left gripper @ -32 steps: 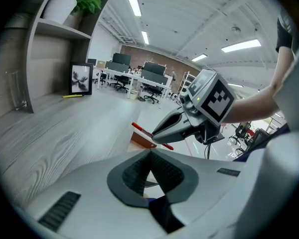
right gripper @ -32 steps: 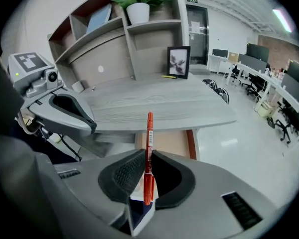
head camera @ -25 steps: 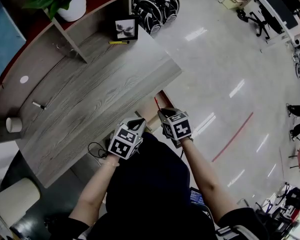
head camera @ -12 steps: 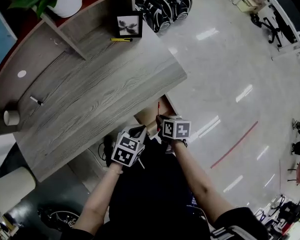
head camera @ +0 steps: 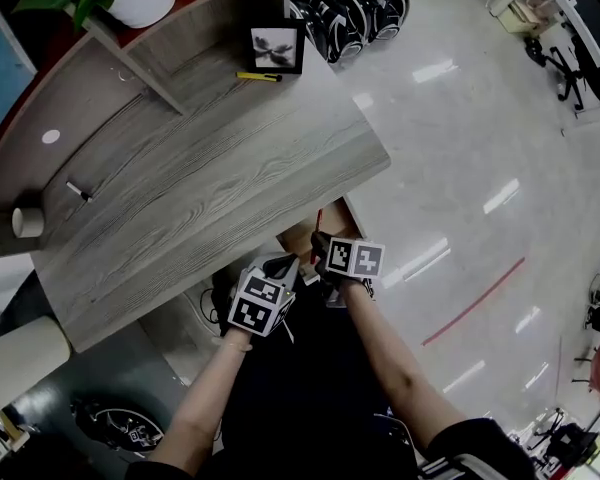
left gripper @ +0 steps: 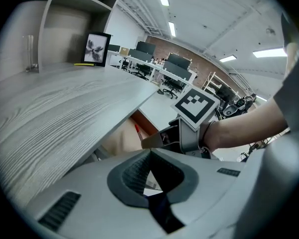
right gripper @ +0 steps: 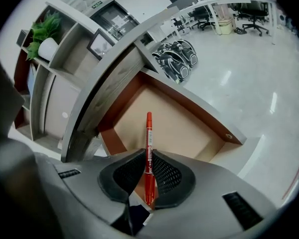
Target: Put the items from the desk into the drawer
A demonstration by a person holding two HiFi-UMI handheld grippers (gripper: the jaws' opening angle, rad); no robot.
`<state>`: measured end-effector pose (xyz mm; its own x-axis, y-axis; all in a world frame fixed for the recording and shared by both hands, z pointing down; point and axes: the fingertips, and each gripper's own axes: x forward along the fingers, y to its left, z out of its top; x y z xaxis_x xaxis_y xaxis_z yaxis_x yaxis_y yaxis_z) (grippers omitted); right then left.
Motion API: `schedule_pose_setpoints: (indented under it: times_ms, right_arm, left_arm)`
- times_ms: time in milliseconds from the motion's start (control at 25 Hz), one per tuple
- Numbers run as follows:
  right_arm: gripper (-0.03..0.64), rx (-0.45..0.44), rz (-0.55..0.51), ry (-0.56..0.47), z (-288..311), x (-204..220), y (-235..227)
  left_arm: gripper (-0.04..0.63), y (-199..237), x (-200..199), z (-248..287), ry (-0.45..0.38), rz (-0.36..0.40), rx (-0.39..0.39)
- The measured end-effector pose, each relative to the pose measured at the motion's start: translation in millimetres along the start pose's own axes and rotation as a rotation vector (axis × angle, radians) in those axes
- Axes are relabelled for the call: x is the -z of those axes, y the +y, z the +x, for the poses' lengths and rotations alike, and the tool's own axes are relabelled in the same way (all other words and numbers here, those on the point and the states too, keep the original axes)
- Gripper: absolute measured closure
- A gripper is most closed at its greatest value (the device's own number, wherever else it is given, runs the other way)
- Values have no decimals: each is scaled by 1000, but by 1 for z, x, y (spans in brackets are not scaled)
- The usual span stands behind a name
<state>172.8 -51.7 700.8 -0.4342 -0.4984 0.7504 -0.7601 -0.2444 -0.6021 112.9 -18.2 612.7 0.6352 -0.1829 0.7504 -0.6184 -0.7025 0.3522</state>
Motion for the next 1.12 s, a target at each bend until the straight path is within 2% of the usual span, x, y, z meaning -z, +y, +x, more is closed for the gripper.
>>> schedule_pose_setpoints:
  times_ms: [80, 280, 440, 720, 920, 1120]
  right_arm:
    - [568, 5, -18, 9, 6, -2, 0]
    - [568, 27, -182, 93, 24, 2, 3]
    - [566, 35, -235, 132, 35, 8, 6]
    - [566, 48, -227, 167, 51, 13, 6]
    - [566, 40, -222, 132, 47, 10, 6]
    - [566, -6, -187, 60, 17, 4, 16]
  left_arm:
    - [569, 1, 0, 0, -2, -9, -4]
    - [569, 1, 7, 1, 15, -17, -9]
    - [569, 4, 15, 1, 29, -28, -17]
    - [568, 13, 23, -2, 38, -53, -31]
    - [568, 19, 20, -4, 27, -57, -31]
    - [569, 18, 12, -9, -6, -57, -23]
